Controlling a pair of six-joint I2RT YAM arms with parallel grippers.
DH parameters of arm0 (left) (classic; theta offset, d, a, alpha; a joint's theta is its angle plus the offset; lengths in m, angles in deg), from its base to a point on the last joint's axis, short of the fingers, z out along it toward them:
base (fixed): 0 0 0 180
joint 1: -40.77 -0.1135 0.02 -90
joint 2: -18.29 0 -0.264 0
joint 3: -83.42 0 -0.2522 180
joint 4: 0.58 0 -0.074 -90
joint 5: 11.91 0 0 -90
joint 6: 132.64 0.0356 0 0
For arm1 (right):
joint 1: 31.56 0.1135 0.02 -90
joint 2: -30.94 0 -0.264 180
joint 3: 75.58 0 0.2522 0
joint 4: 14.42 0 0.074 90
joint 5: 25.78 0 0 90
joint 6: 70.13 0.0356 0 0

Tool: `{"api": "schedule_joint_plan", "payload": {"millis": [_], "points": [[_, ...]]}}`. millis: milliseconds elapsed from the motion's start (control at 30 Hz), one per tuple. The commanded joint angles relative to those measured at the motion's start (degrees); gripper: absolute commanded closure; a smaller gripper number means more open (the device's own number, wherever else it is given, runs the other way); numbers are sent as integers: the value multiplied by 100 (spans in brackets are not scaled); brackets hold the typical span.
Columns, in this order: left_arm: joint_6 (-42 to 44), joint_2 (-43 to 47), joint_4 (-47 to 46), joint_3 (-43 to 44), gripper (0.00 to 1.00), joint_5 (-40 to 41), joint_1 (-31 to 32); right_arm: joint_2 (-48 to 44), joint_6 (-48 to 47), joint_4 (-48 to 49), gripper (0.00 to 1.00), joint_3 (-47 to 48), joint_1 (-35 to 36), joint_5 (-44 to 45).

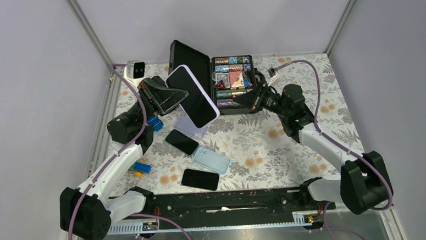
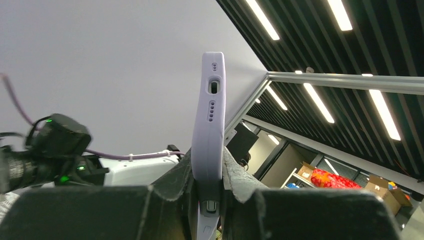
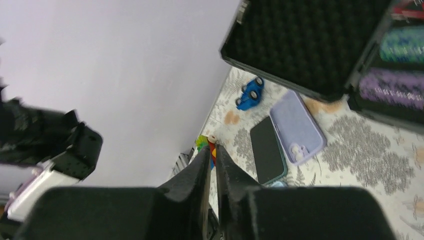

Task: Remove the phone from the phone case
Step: Remove the phone case from the phone.

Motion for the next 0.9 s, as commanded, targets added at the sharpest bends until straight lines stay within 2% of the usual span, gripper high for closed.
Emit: {"api": "schedule_joint_plan", "payload": {"millis": [0, 67, 133, 200, 367, 500, 600, 767, 867], "points": [[339, -37, 1, 50, 100, 185, -14, -841, -344, 1219, 71, -69, 26, -346], [561, -30, 270, 28, 100, 209, -14, -1117, -370, 1590, 45, -220, 33, -452], [835, -5, 570, 13, 100, 254, -18, -1344, -331, 1962, 29, -333, 34, -572], [1117, 16, 926, 5, 100, 291, -14, -1502, -220, 2174, 22, -347, 66, -663], [1442, -52, 1345, -43, 100, 342, -10, -1642, 255, 2402, 13, -203, 239, -551], [1452, -146, 1345, -75, 100, 377, 1, -1580, 538, 2533, 11, 7, 577, -289], [1457, -209, 1344, -67, 100, 416, 4, -1483, 579, 2444, 14, 198, 794, -193], [1435, -302, 1289, -31, 100, 437, 4, -1369, 728, 2462, 33, 314, 860, -230], [1428, -346, 1269, -14, 100, 440, 7, -1288, 704, 2260, 36, 404, 887, -276]]}}
